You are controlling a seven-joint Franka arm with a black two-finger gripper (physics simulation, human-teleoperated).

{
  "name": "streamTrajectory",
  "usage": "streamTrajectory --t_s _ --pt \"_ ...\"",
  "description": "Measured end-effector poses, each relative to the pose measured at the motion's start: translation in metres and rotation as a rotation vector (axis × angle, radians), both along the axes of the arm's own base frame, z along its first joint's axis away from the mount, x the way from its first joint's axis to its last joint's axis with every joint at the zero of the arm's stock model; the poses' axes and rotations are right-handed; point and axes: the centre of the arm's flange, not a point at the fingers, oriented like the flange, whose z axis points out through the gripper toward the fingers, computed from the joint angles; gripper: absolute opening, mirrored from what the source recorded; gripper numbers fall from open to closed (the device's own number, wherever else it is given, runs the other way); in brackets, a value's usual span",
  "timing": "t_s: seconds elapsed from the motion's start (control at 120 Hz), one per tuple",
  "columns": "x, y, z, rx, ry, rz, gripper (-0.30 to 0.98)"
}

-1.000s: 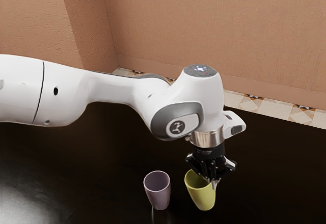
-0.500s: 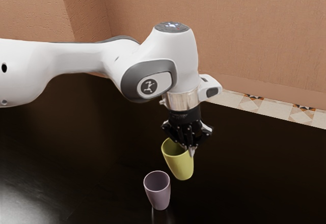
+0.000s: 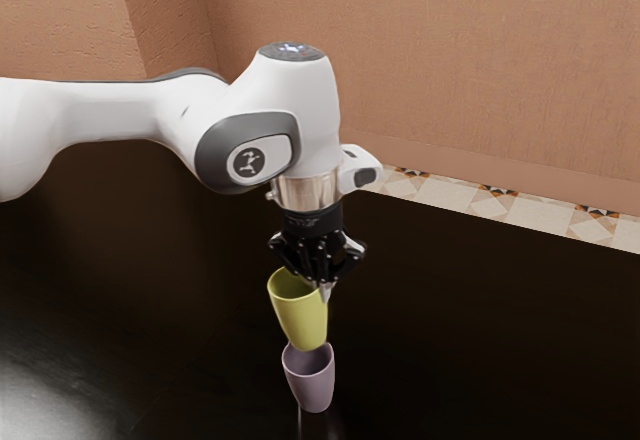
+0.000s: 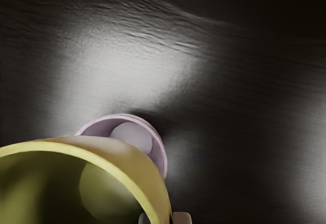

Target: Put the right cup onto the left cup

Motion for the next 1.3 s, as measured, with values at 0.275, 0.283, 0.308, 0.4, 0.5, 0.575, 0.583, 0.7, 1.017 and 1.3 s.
streamTrajectory --t_s 0.275,0.283,0.308,0.4,0.5,0.575,0.583,0.7,1.017,1.3 --pt "0.01 0.015 -0.016 0.01 0.024 0.029 -0.1" --pt "0.01 0.015 -0.016 0.01 0.025 0.029 -0.1" --pt "0.011 0.016 -0.018 0.011 0.027 0.031 -0.1" --pt "0.014 0.018 -0.023 0.012 0.033 0.035 -0.1" --pt "0.018 0.019 -0.027 0.013 0.038 0.039 -0.1" --pt "0.019 0.019 -0.03 0.014 0.042 0.04 -0.1" --pt "0.019 0.019 -0.03 0.015 0.042 0.04 -0.1" --pt "0.019 0.011 -0.034 0.015 0.047 0.027 -0.1" --pt "0.004 -0.017 -0.033 0.013 0.042 -0.031 -0.1" --pt "0.008 -0.005 -0.03 0.012 0.037 -0.008 -0.1"
